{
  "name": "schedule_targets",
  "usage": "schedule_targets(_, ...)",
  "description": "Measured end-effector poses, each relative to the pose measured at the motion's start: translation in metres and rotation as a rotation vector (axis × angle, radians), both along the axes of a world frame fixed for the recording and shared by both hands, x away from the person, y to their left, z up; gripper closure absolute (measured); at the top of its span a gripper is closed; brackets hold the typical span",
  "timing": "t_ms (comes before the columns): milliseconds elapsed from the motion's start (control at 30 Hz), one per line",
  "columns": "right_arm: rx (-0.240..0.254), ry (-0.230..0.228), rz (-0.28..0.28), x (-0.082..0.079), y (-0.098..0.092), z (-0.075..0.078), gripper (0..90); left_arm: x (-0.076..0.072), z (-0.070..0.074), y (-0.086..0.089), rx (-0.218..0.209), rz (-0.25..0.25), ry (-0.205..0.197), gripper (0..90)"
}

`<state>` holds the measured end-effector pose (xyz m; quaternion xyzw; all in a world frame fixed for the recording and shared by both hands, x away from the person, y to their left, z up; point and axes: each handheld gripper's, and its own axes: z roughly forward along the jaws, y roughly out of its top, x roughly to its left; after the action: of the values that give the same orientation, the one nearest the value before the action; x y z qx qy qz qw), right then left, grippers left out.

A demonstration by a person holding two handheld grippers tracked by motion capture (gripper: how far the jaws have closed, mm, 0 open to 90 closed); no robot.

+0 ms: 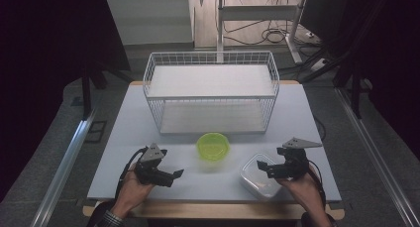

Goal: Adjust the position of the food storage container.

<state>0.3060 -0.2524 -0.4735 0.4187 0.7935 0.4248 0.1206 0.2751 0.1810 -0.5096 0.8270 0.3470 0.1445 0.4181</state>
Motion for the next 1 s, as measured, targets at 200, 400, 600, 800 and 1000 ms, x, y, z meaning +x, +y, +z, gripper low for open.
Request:
schedule_targets(200,-0.002,-0.003,-0.016,-0.001,0.001,0.001,12.1,0.0,-0.001,0.001,-0.022,-0.017,0.002,3.6)
schedule_targets(400,-0.018,-0.003,-0.006,-0.001,0.002,-0.001,17.3,-0.001,-0.001,-0.001,-0.001,-0.009,-0.018,5.8)
schedule_targets(600,-0.017,-0.009,-0.009,-0.001,0.0,0.0,21.1,-0.003,0.001,-0.003,0.02,-0.008,-0.032,15.3)
schedule_targets(800,-0.02,-0.013,-0.011,-0.001,0.001,0.0,21.2,-0.002,0.008,-0.005,-0.062,-0.044,-0.024,33.0)
schedule_targets(1000,-0.031,-0.029,-0.016,0.0,0.0,0.001,19.3,0.003,0.02,-0.022,-0.127,-0.11,0.006,61.6)
